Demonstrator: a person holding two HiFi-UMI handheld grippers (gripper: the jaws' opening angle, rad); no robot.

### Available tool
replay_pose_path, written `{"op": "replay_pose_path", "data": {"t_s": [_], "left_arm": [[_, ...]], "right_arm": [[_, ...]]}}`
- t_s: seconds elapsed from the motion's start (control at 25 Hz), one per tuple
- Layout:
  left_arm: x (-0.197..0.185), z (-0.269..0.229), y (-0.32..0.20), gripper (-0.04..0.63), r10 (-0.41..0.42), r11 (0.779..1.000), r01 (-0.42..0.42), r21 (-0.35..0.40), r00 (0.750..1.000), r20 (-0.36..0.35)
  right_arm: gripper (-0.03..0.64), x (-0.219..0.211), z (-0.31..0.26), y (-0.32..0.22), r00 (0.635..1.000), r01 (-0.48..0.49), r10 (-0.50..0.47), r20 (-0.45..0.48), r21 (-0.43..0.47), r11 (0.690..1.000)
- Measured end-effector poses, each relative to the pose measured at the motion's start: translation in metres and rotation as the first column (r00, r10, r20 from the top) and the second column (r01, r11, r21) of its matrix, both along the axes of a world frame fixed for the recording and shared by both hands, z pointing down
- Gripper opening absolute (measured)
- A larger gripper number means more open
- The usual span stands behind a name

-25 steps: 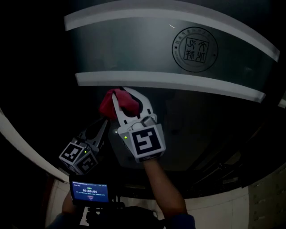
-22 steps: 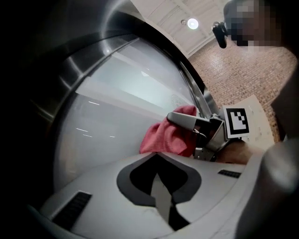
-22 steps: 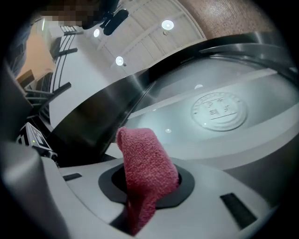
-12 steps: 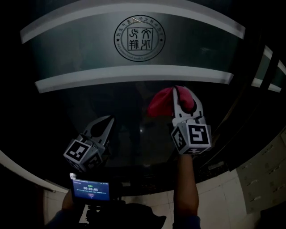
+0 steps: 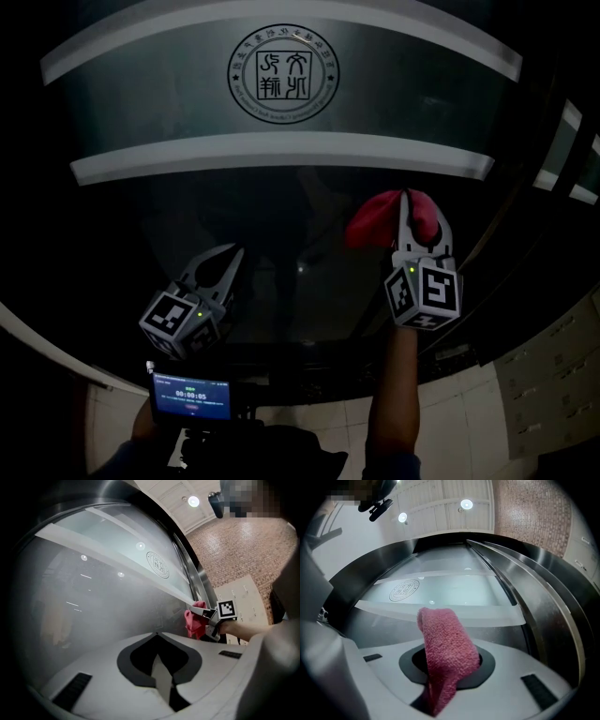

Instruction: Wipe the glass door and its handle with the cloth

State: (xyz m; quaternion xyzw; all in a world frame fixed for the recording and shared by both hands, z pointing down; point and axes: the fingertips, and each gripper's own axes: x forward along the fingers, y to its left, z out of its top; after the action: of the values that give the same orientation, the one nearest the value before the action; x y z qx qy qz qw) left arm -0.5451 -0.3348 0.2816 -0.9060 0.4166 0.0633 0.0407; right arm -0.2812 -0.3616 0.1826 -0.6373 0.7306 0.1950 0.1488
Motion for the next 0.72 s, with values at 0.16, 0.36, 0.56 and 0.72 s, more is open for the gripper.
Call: {"op": "replay_pose_path", "data": {"t_s": [0.16,0.36,0.56,0.72], "left_arm": [[-0.025,0.008,0.002,0.011,-0.056,0.998,0.056,0.000,0.998,0.025],[-0.078,0.028,0.008,0.011,-0.142,0.989,0.143,-0.036,0.989,0.030],[-0.145,0.044,0.015,0.011,-0.243,0.968,0.245,-0.054,0.969,0.039],[-0.196,0.051,0.021,0.011,-0.313,0.947,0.316,-0.058,0.948,0.053]], "right_arm": [[0.083,-0.058,0.004,0.019,0.995,0.096,-0.097,0.006,0.023,0.995],[0.084,-0.203,0.030,0.033,0.939,0.340,-0.338,-0.062,0.021,0.940],[0.084,-0.347,0.069,0.035,0.840,0.521,-0.528,-0.123,-0.088,0.849],[0.084,-0.425,0.074,0.036,0.783,0.604,-0.613,-0.110,-0.102,0.790]]}}
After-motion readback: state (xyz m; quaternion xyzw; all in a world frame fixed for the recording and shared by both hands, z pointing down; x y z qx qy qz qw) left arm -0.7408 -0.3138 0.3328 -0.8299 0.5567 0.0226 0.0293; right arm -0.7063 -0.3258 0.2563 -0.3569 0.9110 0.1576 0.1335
